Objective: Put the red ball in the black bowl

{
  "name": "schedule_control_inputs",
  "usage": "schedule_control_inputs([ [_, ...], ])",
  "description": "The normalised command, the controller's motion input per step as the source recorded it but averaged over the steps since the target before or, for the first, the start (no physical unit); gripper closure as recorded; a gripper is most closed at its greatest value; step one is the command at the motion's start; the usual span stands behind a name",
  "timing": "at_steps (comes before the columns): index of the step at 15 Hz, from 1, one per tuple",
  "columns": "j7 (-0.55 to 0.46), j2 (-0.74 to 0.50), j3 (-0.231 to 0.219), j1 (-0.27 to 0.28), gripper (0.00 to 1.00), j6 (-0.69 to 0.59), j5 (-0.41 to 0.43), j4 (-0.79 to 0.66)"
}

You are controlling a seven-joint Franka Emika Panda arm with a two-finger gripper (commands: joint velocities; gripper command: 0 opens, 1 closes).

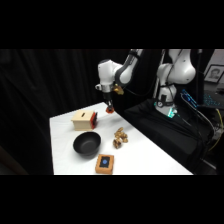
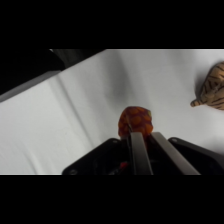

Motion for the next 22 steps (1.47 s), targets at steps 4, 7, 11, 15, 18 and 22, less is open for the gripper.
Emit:
schedule_control_inputs([
  [4,0.15,-0.16,0.136,0.068,0.97,-0.39,-0.099,0.23],
  [7,0.14,0.05,0.13,0.095,0.97,-0.36,-0.081,0.38],
  [11,0.11,0.21,0.089,0.084,0.97,-0.3,-0.076,0.48],
  [15,0.06,0.32,0.051,0.065,0.97,-0.26,-0.07,0.55],
  [18,0.03,0.33,0.035,0.049,0.97,-0.23,-0.058,0.56],
  [22,0.0,0.29,0.041,0.042,0.97,-0.21,-0.022,0.52],
])
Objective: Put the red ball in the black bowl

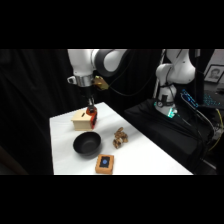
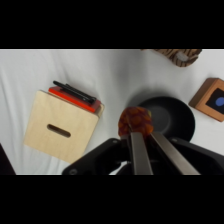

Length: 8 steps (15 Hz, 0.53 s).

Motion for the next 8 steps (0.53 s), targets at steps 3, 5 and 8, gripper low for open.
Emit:
schedule_control_inputs([
  [3,-0.02,0.28,0.056,0.034,0.97,-0.14,0.023,0.46],
  [5,-0.04,0.27,0.058,0.018,0.97,0.0,0.058,0.37],
  [8,-0.06,0.25,0.056,0.011,0.97,0.09,0.085,0.31],
])
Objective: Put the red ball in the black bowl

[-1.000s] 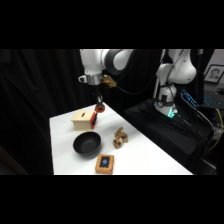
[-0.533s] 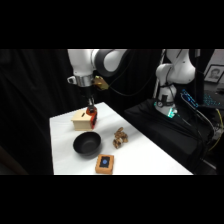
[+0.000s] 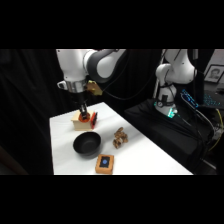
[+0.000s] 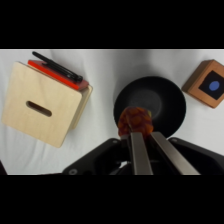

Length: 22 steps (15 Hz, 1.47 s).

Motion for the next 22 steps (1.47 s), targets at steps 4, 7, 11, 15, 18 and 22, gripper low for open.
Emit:
schedule_control_inputs([
  [4,-0.06,0.25,0.051,0.003,0.98,0.13,0.118,0.27],
  [7,-0.07,0.26,0.046,-0.009,0.98,0.12,0.145,0.26],
  [11,-0.07,0.25,0.052,-0.01,0.98,0.09,0.147,0.24],
  [15,-0.09,0.21,0.051,-0.007,0.98,0.03,0.127,0.22],
  [18,-0.11,0.17,0.036,-0.017,0.59,-0.02,0.11,0.22],
  [22,-0.08,0.12,0.0,-0.005,0.26,-0.08,0.069,0.23],
])
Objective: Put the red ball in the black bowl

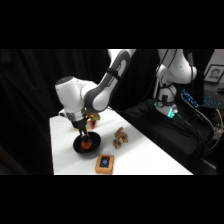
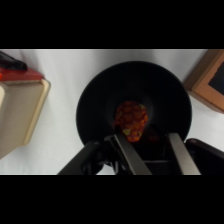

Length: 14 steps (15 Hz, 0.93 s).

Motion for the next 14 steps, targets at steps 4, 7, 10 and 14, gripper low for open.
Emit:
schedule_control_inputs([
  [4,-0.07,-0.02,-0.034,0.022,0.0,-0.23,0.011,0.18],
  [7,-0.08,-0.24,-0.025,0.029,0.0,-0.37,0.004,0.09],
  [10,-0.06,-0.33,-0.038,0.046,0.0,-0.39,-0.031,0.04],
  [14,-0.06,-0.31,-0.032,0.042,0.0,-0.43,-0.04,0.08],
])
